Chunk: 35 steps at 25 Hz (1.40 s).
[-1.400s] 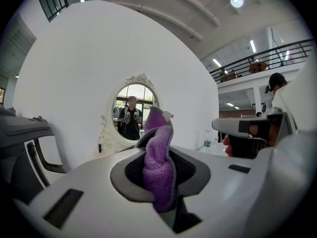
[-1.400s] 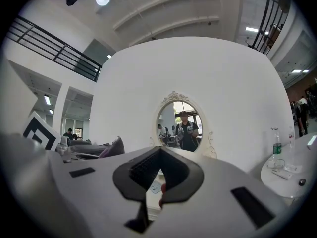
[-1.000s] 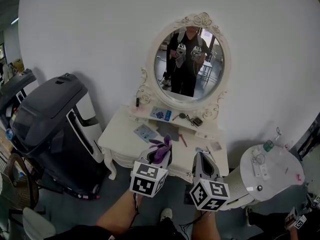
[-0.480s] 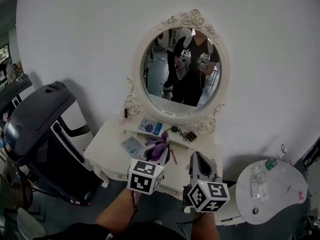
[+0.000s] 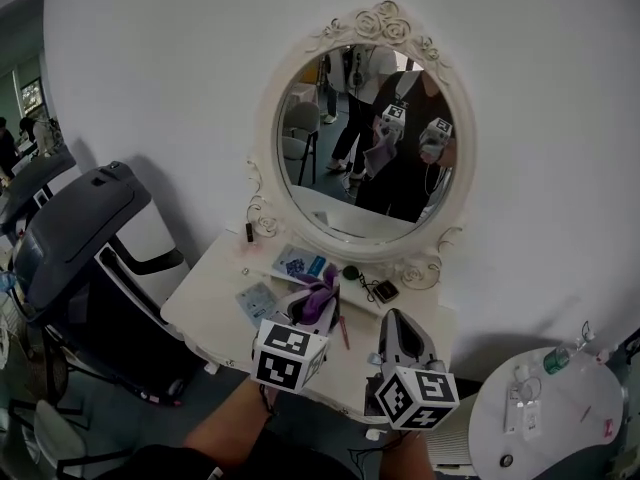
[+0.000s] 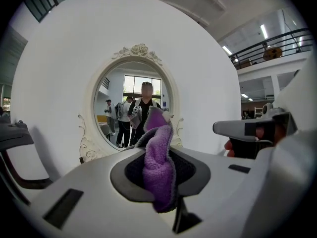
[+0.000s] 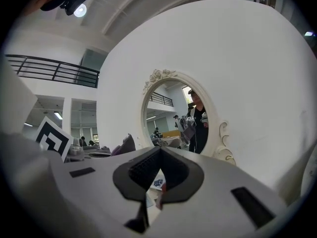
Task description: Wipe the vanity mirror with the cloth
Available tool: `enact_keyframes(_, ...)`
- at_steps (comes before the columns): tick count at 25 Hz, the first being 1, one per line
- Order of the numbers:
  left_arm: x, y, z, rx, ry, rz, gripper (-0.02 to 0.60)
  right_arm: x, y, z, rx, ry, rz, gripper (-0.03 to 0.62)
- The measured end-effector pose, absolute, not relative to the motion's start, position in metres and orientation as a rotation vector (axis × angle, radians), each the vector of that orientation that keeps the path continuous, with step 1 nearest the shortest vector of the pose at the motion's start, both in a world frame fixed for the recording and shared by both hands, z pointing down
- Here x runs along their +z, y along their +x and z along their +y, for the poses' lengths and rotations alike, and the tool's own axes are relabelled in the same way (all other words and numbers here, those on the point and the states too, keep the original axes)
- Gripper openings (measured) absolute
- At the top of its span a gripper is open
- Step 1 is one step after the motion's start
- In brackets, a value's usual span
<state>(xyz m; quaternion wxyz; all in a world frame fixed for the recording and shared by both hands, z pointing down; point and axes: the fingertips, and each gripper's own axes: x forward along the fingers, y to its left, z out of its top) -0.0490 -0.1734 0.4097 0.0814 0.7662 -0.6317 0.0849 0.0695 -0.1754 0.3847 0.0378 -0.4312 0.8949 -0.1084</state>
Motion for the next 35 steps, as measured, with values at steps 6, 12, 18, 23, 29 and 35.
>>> enact_keyframes(6,0.411,-0.058,-0.208,0.263,2.311,-1.864,0.067,0.388,0.06,-0.205,-0.322,-1.351,2.751,0.003)
enact_keyframes(12,0.399,-0.072,-0.251,0.299,2.43,-1.809,0.067,0.377,0.039,-0.239,-0.274,-1.429,2.698,0.003)
enact_keyframes(18,0.339,-0.12,-0.304,0.219,2.529,-1.866,0.067,0.372,-0.004,-0.268,-0.246,-1.473,2.681,0.003)
enact_keyframes(23,0.258,-0.147,-0.344,0.221,2.67,-1.975,0.067,0.375,-0.025,-0.287,-0.255,-1.53,2.673,0.003)
enact_keyframes(29,0.164,-0.144,-0.385,0.261,2.809,-2.138,0.067,0.381,-0.011,-0.302,-0.261,-1.593,2.664,0.003)
enact_keyframes(35,0.111,-0.131,-0.428,0.473,2.767,-2.421,0.067,0.372,0.024,-0.315,-0.243,-1.621,2.631,0.003)
